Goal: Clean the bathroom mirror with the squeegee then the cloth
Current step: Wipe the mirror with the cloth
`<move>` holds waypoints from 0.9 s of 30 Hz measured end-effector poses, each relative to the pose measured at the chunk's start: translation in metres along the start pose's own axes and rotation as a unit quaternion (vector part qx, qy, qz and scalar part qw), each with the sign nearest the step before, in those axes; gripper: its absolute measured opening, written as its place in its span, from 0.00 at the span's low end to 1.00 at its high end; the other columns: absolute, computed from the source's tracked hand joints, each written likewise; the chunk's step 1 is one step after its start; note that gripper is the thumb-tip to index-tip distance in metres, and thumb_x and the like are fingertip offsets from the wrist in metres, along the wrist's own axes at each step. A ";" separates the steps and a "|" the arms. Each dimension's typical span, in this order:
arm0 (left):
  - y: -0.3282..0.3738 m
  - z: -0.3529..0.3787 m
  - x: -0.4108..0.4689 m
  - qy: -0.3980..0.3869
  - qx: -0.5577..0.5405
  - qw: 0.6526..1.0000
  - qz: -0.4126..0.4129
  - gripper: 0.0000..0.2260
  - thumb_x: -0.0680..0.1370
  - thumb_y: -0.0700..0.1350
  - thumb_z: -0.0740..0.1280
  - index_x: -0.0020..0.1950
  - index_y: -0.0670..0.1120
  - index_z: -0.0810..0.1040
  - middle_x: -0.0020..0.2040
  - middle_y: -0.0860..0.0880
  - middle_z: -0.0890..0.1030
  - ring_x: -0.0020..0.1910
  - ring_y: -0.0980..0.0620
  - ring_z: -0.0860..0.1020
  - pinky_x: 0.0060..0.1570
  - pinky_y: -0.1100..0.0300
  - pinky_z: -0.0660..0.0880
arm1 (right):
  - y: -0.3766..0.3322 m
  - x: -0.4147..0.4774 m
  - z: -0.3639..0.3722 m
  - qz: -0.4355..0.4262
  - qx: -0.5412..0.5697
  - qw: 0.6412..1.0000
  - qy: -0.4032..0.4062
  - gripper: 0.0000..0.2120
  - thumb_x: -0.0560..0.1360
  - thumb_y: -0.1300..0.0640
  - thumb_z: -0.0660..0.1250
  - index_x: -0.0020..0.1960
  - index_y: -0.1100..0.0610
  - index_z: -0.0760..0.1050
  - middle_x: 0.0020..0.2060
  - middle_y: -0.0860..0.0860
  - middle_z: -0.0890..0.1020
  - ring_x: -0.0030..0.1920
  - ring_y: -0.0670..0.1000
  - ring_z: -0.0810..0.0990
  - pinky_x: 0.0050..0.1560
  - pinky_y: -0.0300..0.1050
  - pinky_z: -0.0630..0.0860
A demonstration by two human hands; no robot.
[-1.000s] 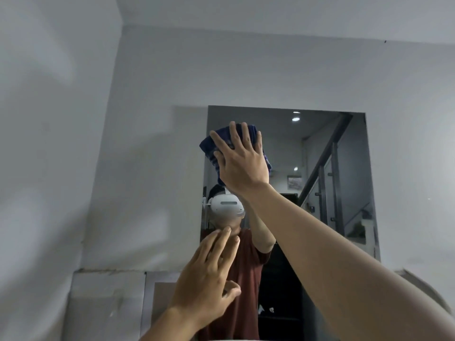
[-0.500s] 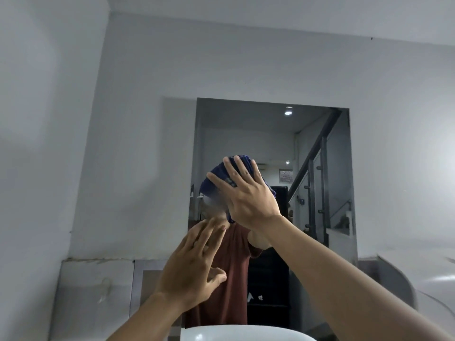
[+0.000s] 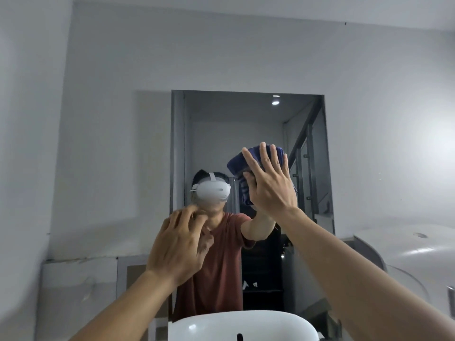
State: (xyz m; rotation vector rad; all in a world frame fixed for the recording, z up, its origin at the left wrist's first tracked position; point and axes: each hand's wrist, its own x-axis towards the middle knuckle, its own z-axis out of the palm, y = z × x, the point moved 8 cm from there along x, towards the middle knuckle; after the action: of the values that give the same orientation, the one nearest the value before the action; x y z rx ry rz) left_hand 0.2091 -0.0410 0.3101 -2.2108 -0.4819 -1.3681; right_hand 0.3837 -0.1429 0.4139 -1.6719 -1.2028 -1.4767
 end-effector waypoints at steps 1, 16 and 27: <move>-0.001 -0.003 0.005 0.002 0.000 1.000 -0.004 0.19 0.75 0.57 0.69 0.62 0.49 0.75 0.63 0.47 0.74 0.60 0.45 0.75 0.55 0.51 0.76 | 0.004 -0.001 0.000 0.010 0.001 1.000 0.000 0.26 0.86 0.47 0.50 0.82 0.45 0.50 0.81 0.61 0.57 0.81 0.63 0.51 0.80 0.64 0.48; -0.018 -0.016 0.105 -0.037 0.094 0.991 0.085 0.41 0.77 0.66 0.62 0.82 0.50 0.49 0.82 0.40 0.48 0.81 0.40 0.48 0.78 0.42 0.53 | 0.055 -0.006 -0.006 0.066 0.002 0.998 0.016 0.29 0.83 0.45 0.53 0.82 0.45 0.52 0.81 0.62 0.54 0.82 0.63 0.49 0.80 0.64 0.46; -0.016 -0.018 0.105 -0.013 0.076 0.992 0.096 0.41 0.74 0.63 0.66 0.81 0.48 0.55 0.81 0.38 0.54 0.80 0.37 0.53 0.77 0.41 0.55 | 0.104 -0.050 -0.011 0.194 0.026 0.980 0.031 0.29 0.83 0.46 0.53 0.82 0.48 0.53 0.81 0.60 0.55 0.82 0.60 0.49 0.80 0.62 0.48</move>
State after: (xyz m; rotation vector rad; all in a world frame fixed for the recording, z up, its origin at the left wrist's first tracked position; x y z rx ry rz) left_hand 0.2326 -0.0343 0.4150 -2.0927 -0.3606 -1.1656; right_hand 0.4739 -0.2074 0.3812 -1.6960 -0.8151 -1.2329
